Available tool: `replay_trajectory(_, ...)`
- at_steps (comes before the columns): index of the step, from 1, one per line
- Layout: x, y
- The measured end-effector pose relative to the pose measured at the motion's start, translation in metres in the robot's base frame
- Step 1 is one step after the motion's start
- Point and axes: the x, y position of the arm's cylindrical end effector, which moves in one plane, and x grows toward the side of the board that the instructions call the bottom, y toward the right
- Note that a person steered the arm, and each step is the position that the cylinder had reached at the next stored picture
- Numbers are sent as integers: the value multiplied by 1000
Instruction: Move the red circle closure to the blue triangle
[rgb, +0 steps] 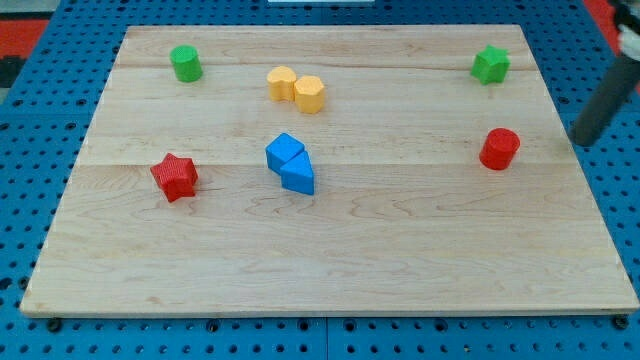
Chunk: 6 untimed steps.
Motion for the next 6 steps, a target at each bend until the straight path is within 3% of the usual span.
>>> replay_trajectory(1, 24, -76)
replay_trajectory(2, 75, -134)
replay_trajectory(3, 81, -148)
replay_trajectory(4, 59, -102)
replay_trajectory(5, 38, -99)
replay_trajectory(6, 58, -172)
